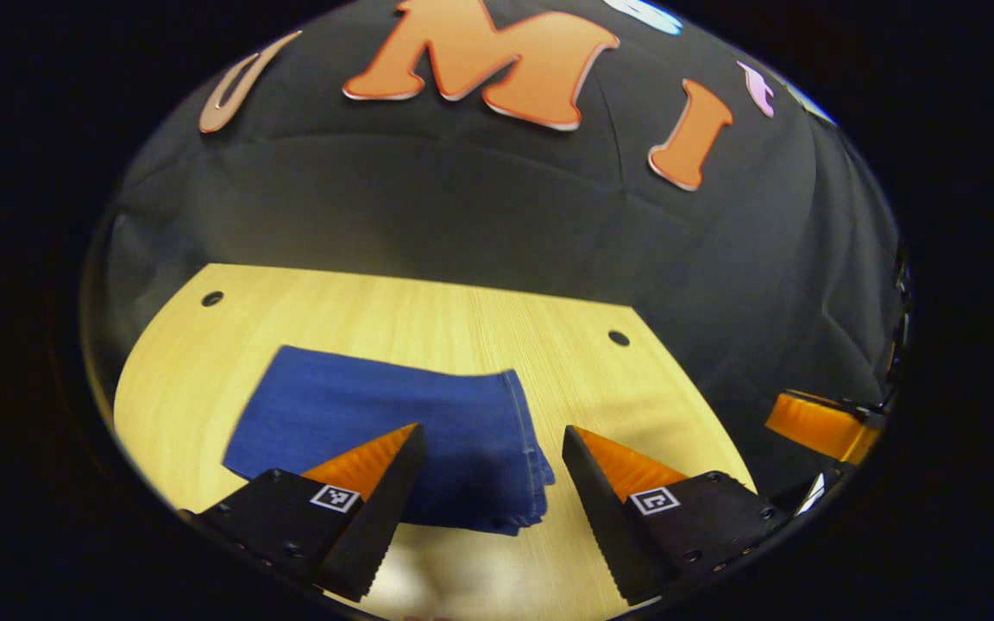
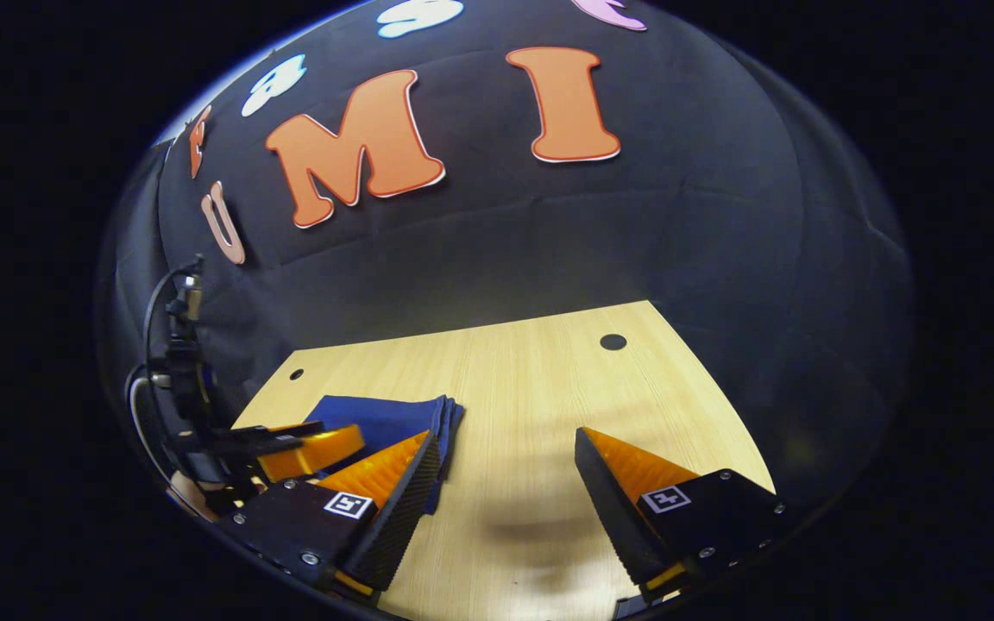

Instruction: Grasp the waist and the cuffs of the jeans and fold them to make the two legs overlap; first hold the waist and fold one-third of the jeans toward the cuffs, then hold the cuffs and fold the remaining one-third in the same direction to finish folding.

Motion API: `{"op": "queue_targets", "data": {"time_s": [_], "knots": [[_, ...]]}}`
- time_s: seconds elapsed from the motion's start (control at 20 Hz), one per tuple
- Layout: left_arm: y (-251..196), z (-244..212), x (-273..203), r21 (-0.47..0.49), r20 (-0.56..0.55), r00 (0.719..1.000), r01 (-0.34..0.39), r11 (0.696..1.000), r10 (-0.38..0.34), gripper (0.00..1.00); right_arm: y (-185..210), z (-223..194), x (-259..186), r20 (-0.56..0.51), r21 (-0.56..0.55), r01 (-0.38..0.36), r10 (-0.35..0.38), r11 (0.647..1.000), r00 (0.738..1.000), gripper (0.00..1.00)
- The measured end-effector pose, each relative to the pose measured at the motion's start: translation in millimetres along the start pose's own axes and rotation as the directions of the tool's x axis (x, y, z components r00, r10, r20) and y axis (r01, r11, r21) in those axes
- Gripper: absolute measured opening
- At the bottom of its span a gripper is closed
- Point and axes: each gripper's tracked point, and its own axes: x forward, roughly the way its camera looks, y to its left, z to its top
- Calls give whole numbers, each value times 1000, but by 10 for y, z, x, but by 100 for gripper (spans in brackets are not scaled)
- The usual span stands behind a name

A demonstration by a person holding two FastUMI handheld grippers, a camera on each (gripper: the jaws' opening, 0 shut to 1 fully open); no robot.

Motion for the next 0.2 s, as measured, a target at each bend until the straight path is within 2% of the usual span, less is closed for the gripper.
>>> {"op": "queue_targets", "data": {"time_s": [0.2], "knots": [[574,724,-576,-31,177,982,-68,997,72,98,301,258,-20,70,-45,-1,4,999,998,98]]}}
